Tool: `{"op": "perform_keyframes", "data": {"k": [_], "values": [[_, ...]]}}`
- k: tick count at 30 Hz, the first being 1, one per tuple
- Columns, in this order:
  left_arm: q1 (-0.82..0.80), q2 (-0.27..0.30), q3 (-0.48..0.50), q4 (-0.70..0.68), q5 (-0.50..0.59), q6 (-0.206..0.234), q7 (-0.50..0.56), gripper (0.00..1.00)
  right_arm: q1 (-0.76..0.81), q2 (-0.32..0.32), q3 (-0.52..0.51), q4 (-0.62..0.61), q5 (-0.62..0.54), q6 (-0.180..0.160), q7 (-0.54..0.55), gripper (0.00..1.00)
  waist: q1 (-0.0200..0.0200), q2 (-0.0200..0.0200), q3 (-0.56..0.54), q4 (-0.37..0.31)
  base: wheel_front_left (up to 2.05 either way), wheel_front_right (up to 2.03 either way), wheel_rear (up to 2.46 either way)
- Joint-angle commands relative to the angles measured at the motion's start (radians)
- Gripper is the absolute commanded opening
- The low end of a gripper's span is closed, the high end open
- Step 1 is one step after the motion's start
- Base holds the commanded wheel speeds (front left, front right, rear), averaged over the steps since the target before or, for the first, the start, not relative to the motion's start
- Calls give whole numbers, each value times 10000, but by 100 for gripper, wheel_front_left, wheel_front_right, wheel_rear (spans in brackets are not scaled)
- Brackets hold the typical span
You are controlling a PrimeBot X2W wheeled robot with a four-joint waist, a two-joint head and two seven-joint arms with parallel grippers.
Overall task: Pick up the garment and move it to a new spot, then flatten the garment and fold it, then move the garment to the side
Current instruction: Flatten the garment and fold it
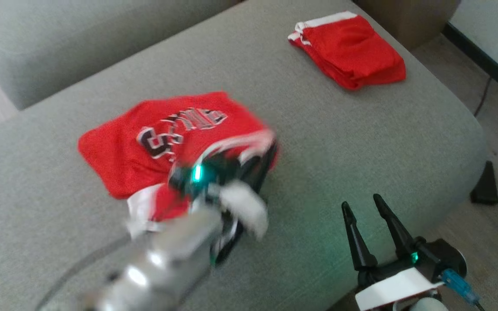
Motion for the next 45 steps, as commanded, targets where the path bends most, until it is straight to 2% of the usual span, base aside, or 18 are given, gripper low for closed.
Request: {"op": "perform_keyframes", "data": {"k": [1,8,12,15,18,19,20,21,22,26,27,28,31,34,40,45], "values": [[-1255,7,310,-505,-138,-102,-108,0,-156,10,211,-255,90,67,-40,100,0,0,-275,151,0,0,0],[-4668,73,600,-635,174,-720,85,0,223,36,255,-211,146,67,-40,100,0,0,-1071,763,0,0,0],[-6085,579,1216,-579,49,-1001,98,0,390,43,204,-224,132,67,-40,100,0,0,-1341,1208,0,0,0],[-6318,883,1522,-718,-220,-1120,117,0,472,46,76,-270,128,67,-40,100,0,0,-1425,1522,0,0,0],[-5941,1541,1865,-1036,-699,-1172,259,0,589,48,3,-304,96,67,-40,100,0,0,-1514,1966,0,0,0],[-5179,2147,1928,-1278,-1006,-1149,463,0,647,48,-64,-306,58,67,-40,100,0,0,-1526,2257,0,0,0],[-4673,2481,1931,-1389,-1168,-1105,573,0,671,49,-108,-308,38,67,-40,100,0,0,-1520,2396,0,0,0],[-3518,3140,1935,-1505,-1552,-978,789,0,720,49,-216,-324,-12,67,-40,100,0,0,-1455,2691,0,0,0],[-2906,3446,1896,-1484,-1775,-974,958,0,724,49,-240,-317,-41,67,-40,100,0,0,-1411,2810,0,0,0],[-1036,4097,1999,-970,-2808,-1178,1191,0,631,-21,-200,-255,-142,67,-40,100,0,0,-1132,3212,0,0,0],[-800,4137,2127,-716,-2961,-1169,991,12,584,-48,-166,-230,-155,67,-40,100,0,0,-1063,3274,0,0,0],[-652,4162,2239,-450,-2990,-1106,692,100,532,-68,-125,-205,-161,67,-40,100,0,0,-1002,3314,0,0,0],[-494,4085,2490,143,-2681,-764,63,100,405,-76,-59,-175,-161,67,-40,100,0,0,-836,3430,0,0,0],[-353,4033,2675,154,-1826,-304,-110,100,409,-77,48,-121,-146,67,-40,100,0,0,-828,3528,0,0,0],[1117,4086,3934,-2096,728,886,-124,100,640,-100,-15,-44,-142,67,-40,100,0,0,-1001,3778,0,0,0],[3085,3870,3955,-4636,2854,478,-126,100,666,-117,-54,-18,-146,67,-40,100,0,0,-1083,3856,0,0,0]]}}
